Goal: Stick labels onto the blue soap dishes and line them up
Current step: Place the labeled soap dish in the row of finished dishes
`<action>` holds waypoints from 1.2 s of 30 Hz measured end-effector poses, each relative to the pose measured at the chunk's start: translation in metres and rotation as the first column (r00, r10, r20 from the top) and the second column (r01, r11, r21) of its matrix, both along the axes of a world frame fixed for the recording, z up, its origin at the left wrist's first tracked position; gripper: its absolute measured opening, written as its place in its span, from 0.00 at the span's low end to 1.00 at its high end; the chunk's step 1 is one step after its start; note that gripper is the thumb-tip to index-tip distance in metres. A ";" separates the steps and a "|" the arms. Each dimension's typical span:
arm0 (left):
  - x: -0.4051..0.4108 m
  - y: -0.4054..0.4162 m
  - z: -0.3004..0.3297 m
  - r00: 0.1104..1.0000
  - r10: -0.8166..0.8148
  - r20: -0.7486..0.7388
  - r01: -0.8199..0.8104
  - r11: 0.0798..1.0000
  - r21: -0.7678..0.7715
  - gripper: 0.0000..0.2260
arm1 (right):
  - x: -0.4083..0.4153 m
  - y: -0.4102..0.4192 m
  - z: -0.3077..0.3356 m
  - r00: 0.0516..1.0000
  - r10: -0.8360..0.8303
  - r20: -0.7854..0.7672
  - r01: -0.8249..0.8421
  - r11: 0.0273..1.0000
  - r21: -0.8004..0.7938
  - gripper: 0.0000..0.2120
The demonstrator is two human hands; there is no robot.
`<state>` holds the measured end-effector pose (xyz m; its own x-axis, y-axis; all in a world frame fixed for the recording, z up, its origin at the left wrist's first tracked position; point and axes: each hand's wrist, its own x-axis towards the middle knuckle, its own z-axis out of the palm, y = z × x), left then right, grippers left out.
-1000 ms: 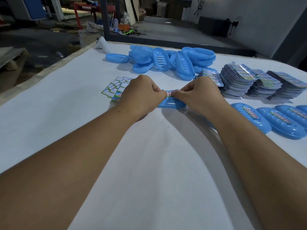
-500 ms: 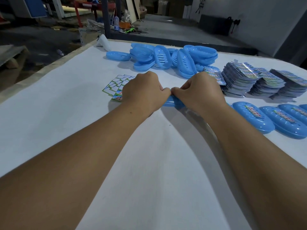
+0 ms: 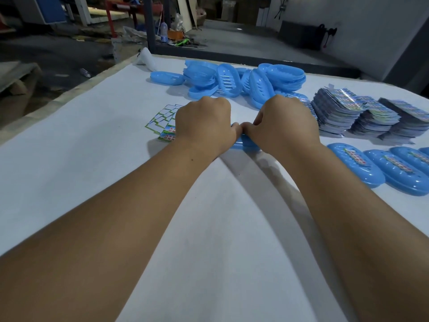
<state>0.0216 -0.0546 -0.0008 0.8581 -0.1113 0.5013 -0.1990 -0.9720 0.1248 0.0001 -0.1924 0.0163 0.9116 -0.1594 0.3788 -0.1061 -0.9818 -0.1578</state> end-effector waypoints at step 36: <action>0.006 0.016 -0.008 0.999 -0.051 -0.013 0.044 0.942 -0.331 0.13 | -0.026 -0.018 0.002 0.946 0.188 -0.264 -0.193 0.981 0.010 0.23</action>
<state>0.0273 -0.0383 -0.0093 0.8666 0.0166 0.4987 -0.2381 -0.8646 0.4424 -0.0258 -0.2103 0.0182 0.9919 0.0312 0.1228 0.0477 -0.9899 -0.1336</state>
